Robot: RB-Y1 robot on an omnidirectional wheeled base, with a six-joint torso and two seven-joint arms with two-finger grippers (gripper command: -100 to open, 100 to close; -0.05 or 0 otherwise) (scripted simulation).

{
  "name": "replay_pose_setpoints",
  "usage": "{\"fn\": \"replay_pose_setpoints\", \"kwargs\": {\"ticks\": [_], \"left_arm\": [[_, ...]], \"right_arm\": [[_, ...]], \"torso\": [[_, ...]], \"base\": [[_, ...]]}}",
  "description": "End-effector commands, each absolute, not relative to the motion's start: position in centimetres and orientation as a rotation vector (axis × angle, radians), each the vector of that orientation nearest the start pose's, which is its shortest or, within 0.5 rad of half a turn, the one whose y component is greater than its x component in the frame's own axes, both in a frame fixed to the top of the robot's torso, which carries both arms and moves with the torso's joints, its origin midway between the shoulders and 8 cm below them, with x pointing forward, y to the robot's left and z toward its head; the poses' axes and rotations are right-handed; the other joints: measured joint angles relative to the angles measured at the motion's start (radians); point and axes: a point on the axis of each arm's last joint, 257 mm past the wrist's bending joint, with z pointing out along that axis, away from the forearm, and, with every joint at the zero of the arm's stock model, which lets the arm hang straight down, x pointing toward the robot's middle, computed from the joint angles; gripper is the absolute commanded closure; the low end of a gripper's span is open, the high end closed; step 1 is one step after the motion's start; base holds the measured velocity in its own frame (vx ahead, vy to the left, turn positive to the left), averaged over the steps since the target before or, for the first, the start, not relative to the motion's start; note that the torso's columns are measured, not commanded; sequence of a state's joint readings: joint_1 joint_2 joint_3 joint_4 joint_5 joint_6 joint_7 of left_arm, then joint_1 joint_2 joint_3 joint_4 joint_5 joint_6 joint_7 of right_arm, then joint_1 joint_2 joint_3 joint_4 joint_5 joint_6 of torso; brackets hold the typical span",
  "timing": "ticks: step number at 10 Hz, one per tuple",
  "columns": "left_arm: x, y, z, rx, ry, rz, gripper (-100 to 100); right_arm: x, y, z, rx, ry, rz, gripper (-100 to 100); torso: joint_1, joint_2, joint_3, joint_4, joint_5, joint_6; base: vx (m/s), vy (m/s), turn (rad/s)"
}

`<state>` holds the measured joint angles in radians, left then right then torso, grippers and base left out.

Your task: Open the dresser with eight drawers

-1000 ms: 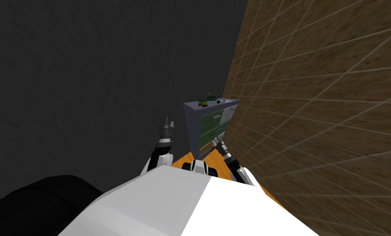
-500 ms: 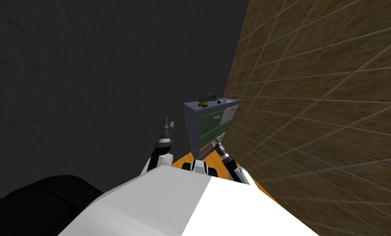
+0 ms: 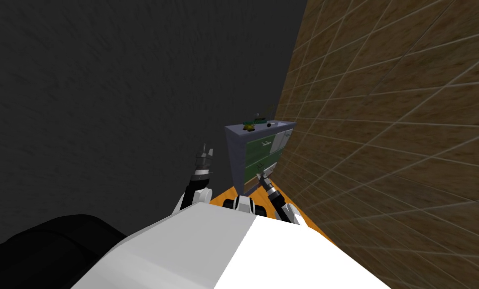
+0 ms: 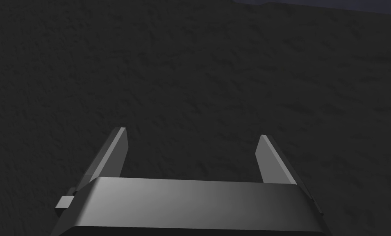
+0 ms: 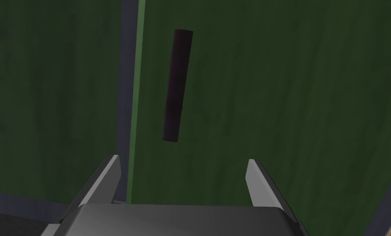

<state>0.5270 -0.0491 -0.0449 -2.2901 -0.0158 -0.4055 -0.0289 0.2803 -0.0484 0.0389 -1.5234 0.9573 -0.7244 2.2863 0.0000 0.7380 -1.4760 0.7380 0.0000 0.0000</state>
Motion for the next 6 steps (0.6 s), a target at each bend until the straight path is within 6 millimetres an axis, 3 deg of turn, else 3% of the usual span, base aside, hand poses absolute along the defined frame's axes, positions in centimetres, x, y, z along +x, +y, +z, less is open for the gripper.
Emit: {"fn": "replay_pose_setpoints", "kwargs": {"ticks": [1,2,3,6], "left_arm": [[35.69,27.31,0.18,-0.765,0.663,-1.275,0],[35.69,27.31,0.18,-0.765,0.663,-1.275,0],[35.69,27.31,0.18,-0.765,0.663,-1.275,0],[35.69,27.31,0.19,-0.765,0.663,-1.275,0]], "right_arm": [[41.86,-11.93,-26.86,-1.364,0.699,-0.912,-100],[41.43,-11.74,-27.08,-1.365,0.692,-0.911,-100],[41.52,-11.81,-27.05,-1.364,0.696,-0.911,100],[41.48,-12.16,-26.75,-1.366,0.691,-0.906,100]], "torso": [[0.000,0.000,0.000,0.000,0.000,0.000],[0.000,0.000,0.000,0.000,0.000,0.000],[0.000,0.000,0.000,0.000,0.000,0.000],[-0.003,0.005,0.003,0.002,-0.001,0.000]], "base": [[0.000,0.005,-0.012],[0.000,0.000,0.000],[0.000,0.000,0.000],[-0.119,-0.064,-0.018]]}}
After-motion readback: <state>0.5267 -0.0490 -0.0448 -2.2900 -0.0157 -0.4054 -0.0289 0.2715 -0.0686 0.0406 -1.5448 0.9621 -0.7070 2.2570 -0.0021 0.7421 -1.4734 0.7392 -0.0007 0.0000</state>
